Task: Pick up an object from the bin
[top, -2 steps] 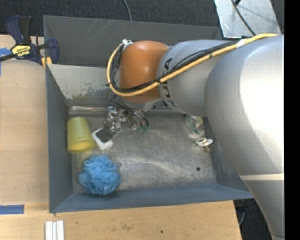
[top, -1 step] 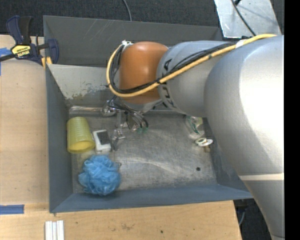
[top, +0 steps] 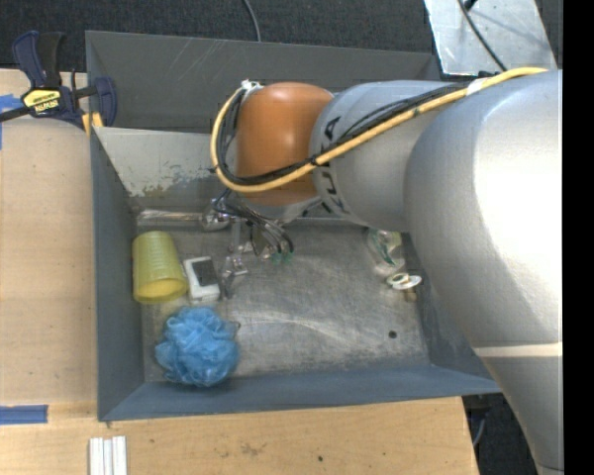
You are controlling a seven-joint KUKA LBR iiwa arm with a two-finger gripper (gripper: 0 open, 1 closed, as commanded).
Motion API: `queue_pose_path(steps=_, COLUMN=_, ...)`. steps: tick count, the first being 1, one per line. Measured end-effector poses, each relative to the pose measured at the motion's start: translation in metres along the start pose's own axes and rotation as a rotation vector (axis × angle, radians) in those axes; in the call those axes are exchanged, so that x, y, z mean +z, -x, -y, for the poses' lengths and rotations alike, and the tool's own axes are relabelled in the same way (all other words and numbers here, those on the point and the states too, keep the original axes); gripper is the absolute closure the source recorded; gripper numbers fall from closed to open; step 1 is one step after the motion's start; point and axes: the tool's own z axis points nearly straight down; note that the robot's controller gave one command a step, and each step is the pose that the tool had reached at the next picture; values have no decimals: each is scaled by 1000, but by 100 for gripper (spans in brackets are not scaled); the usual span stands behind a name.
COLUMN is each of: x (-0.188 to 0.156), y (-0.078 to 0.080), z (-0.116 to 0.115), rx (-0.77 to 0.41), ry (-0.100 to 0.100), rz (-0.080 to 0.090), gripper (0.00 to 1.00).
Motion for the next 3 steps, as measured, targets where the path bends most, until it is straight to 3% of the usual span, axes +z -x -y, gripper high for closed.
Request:
queue_pose_path(steps=1, x=-8, y=2, z=-4, rx=-151, ry=-1, rz=-7, gripper=0)
queue_pose_path(steps=2, x=-19, y=-9, z=-4, rx=-365, ry=1, rz=-5, gripper=0)
queue_pose_path(steps=3, x=-13, y=9, z=-41, rx=-206, ry=-1, rz=-6, gripper=100)
